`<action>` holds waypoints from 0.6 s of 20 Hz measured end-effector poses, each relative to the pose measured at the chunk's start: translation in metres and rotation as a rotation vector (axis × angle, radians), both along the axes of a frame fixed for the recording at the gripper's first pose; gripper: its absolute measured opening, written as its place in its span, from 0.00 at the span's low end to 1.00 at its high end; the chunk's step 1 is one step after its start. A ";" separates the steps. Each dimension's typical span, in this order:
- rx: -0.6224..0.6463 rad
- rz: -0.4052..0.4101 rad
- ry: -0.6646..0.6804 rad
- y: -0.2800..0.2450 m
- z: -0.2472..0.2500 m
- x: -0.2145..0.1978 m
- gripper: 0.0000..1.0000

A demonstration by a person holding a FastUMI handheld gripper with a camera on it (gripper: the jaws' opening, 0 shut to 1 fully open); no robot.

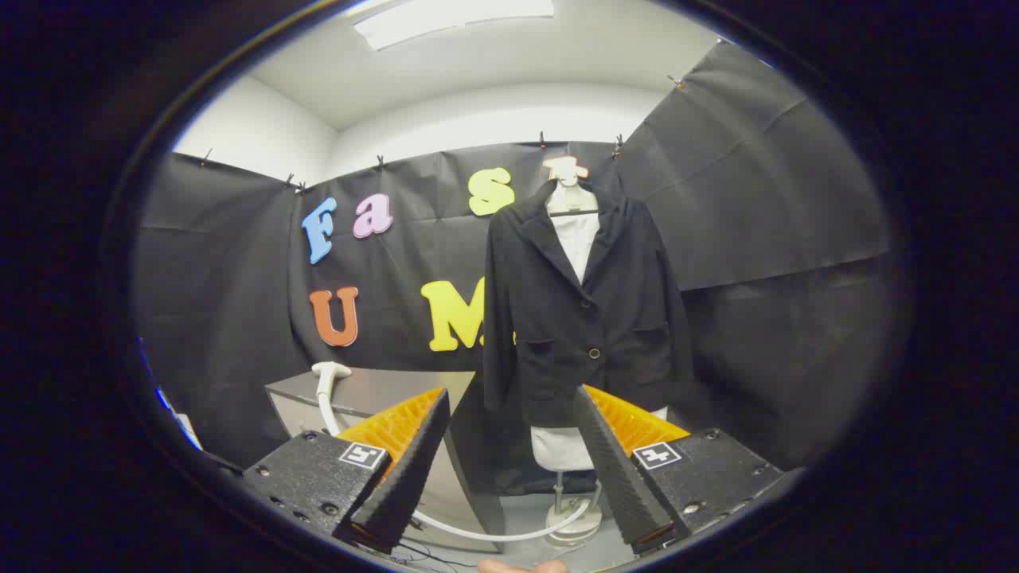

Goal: Iron the clothes twice with a garment steamer, once on the left side and once on the right side.

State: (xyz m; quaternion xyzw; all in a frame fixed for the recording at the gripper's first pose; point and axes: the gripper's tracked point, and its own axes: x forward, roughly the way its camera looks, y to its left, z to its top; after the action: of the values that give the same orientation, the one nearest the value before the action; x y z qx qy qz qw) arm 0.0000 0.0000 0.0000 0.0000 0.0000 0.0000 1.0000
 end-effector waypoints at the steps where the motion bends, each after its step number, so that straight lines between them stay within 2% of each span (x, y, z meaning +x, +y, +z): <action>1: 0.005 0.007 0.007 0.000 0.000 0.001 0.98; 12: 0.005 0.013 0.056 0.004 -0.004 0.005 0.97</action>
State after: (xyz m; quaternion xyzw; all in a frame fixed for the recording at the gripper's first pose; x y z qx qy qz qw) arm 0.0055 0.0036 -0.0044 0.0023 0.0282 0.0067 0.9996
